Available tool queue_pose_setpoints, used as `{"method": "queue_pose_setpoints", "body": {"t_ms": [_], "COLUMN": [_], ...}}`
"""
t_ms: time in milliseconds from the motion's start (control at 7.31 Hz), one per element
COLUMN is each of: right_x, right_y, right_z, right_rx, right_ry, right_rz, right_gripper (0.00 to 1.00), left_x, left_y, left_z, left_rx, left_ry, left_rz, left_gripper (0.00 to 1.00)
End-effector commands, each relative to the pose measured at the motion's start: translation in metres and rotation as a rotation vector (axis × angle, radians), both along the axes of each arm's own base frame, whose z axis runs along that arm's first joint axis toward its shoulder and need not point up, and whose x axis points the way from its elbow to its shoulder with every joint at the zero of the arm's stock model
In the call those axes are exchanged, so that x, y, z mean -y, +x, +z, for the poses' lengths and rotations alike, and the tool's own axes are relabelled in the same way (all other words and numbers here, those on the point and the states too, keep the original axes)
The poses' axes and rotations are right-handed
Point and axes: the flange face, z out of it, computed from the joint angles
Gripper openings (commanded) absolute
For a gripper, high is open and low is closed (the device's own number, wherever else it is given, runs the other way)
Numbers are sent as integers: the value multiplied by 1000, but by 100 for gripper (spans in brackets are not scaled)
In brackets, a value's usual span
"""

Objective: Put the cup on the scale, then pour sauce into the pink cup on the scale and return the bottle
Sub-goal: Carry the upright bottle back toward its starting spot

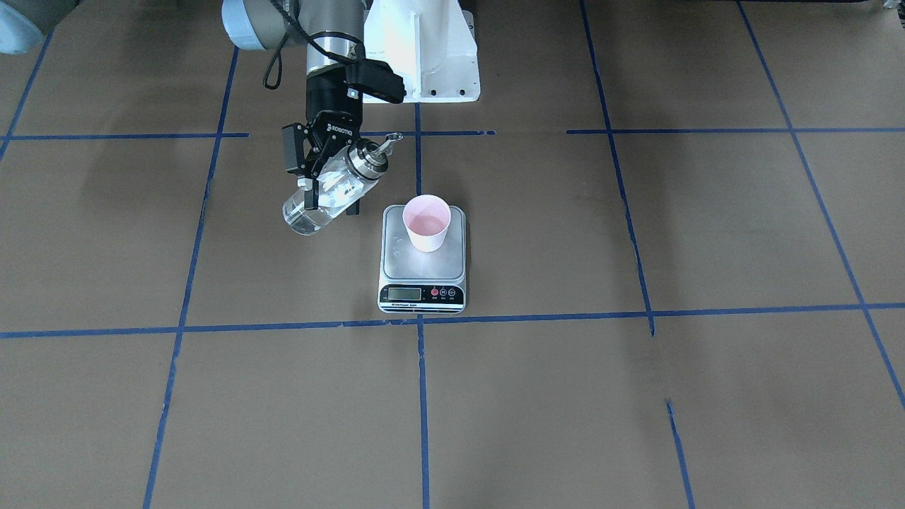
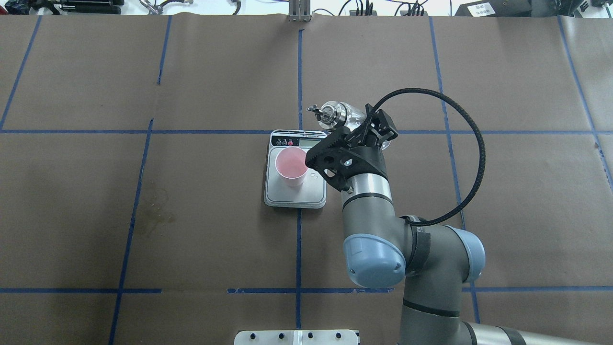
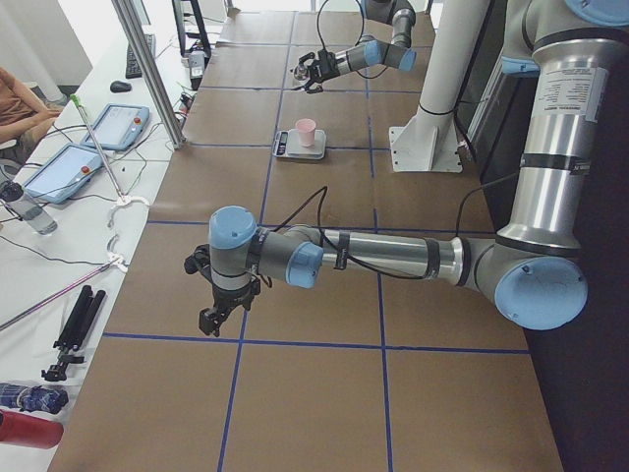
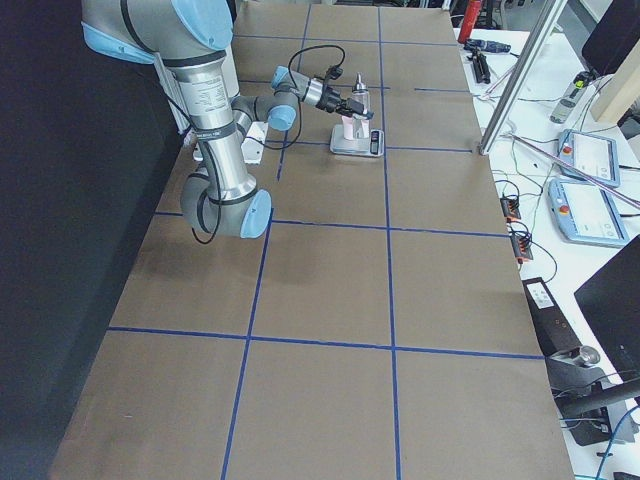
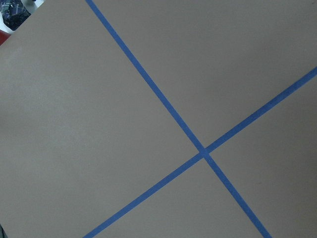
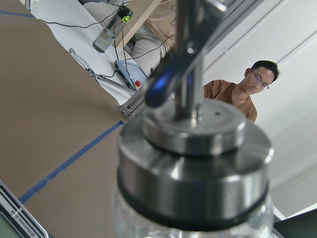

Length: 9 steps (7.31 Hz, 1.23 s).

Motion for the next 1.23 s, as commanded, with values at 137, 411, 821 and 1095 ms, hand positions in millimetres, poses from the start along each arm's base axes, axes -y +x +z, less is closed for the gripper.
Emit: {"method": "queue_pose_setpoints", "body": {"t_ms": [137,411,821,1095], "right_x": [18,29,40,34], "right_y": [63,88,107,122], "right_z": [57,98,126,145], "right_rx": [260,389,511,653], "right_ry": [-219,-315,-390,-379], "right_rz": [30,144,253,269], "right_gripper": [0,0,0,0], "left_x": [0,-2,-2,-3], "left_y": [0,-1,0,0], "left_z": [-11,-22,-21,-15], "left_rx": [-1,-2,0,-4], "left_ry": [20,38,31,-11], "left_rz": [0,-2,-2,-17], "left_gripper": [100,100,100,100]}}
